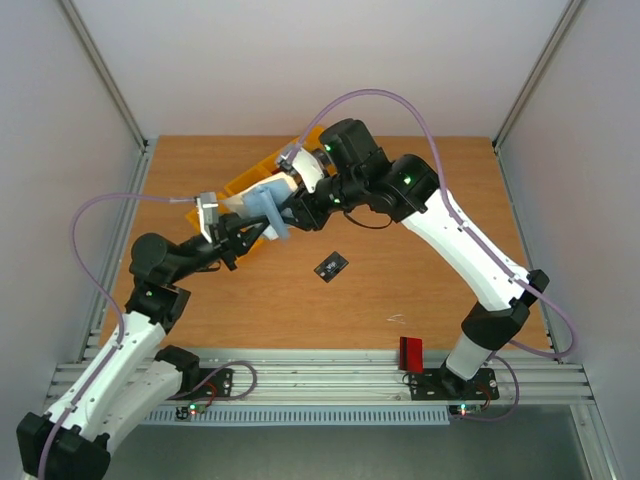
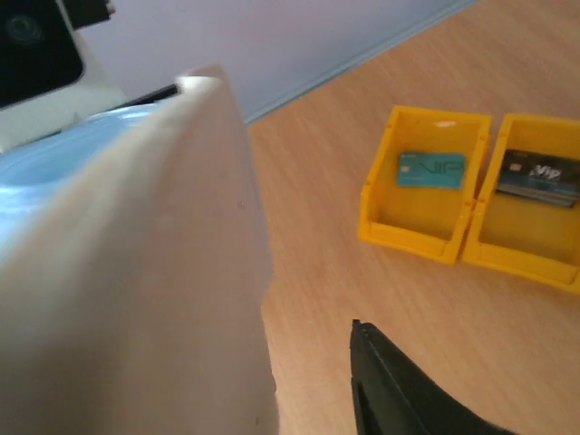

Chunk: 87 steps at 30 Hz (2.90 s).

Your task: Take the credit cards out of the card holder

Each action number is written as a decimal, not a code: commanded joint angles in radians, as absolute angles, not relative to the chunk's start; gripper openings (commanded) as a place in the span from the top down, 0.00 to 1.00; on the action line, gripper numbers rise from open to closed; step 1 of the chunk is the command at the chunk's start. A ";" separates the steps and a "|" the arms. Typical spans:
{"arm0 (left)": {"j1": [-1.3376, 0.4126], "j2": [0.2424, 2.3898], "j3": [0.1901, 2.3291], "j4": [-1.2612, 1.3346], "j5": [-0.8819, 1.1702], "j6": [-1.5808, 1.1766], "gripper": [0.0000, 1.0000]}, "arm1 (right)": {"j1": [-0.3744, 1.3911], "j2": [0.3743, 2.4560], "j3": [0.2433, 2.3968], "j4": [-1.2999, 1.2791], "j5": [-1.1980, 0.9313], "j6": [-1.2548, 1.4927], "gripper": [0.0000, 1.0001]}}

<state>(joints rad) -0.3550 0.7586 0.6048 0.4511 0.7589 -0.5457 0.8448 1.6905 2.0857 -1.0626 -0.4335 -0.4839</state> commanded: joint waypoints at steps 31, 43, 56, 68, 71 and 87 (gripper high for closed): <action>-0.360 0.725 0.516 0.040 0.107 -0.511 0.25 | 0.015 1.821 1.433 -0.742 -0.885 0.072 0.91; -0.359 0.777 0.498 0.061 0.106 -0.509 0.25 | -0.136 1.842 1.407 -0.933 -0.497 -0.051 0.31; -0.359 0.803 0.477 0.125 0.145 -0.506 0.23 | 0.261 1.600 1.325 -1.414 0.195 -0.005 0.02; -0.359 0.775 0.445 0.180 0.162 -0.479 0.23 | 0.553 1.489 0.983 -1.398 -0.204 0.222 0.01; -0.359 0.765 0.445 0.177 0.166 -0.469 0.23 | 0.553 1.474 0.922 -1.382 -0.232 0.231 0.01; -0.359 0.757 0.429 0.207 0.165 -0.443 0.23 | 0.552 1.569 0.715 -1.174 -0.295 0.234 0.01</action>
<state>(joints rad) -0.3637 0.7712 0.4393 0.1310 0.1581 -0.4625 0.5499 1.5562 0.7288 -1.2587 -0.3058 0.2050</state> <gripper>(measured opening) 0.776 0.985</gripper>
